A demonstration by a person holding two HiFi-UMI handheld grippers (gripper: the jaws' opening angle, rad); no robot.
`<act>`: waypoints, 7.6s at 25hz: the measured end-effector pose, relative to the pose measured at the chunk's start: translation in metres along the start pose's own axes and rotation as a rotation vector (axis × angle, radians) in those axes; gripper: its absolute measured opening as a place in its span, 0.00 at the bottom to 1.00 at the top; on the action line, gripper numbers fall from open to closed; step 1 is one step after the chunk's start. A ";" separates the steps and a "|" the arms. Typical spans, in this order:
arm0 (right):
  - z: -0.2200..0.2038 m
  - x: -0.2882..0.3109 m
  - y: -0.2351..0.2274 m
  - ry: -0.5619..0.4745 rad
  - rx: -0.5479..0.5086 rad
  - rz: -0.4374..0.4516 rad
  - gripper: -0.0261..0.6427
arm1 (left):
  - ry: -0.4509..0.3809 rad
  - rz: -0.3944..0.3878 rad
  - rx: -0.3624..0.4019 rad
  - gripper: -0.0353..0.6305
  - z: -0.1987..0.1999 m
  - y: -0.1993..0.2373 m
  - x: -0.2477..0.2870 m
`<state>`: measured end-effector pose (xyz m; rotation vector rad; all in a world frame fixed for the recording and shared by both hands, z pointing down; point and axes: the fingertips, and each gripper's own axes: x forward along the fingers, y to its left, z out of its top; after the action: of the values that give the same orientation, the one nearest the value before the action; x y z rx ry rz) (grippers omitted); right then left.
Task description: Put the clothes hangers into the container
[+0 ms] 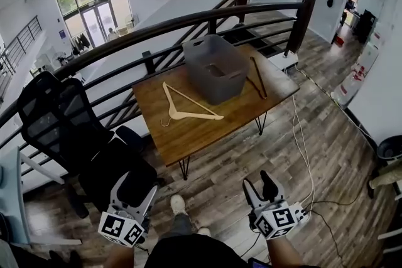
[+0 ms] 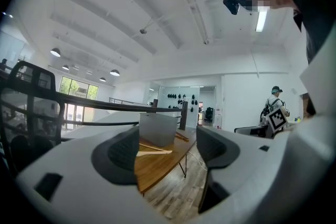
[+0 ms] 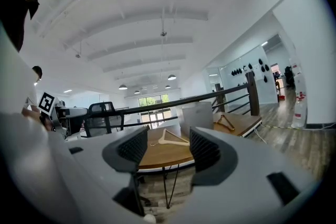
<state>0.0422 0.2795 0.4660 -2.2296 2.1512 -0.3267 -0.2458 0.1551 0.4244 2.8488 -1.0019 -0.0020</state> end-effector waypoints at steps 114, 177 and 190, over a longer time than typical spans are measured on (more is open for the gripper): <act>-0.183 0.403 0.118 0.885 -0.324 0.760 0.16 | 0.329 0.121 -0.940 0.56 -0.209 0.217 0.259; -0.015 0.400 0.100 0.492 -0.677 0.308 0.13 | 0.046 -0.307 -0.606 0.39 0.012 0.177 0.293; 0.058 0.428 -0.020 0.504 -0.698 0.140 0.13 | 0.075 -0.324 -0.485 0.39 0.012 0.164 0.308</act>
<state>0.0820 -0.1511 0.4686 -2.4906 3.0573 -0.1514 -0.1081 -0.1656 0.4439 2.4995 -0.4369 -0.1458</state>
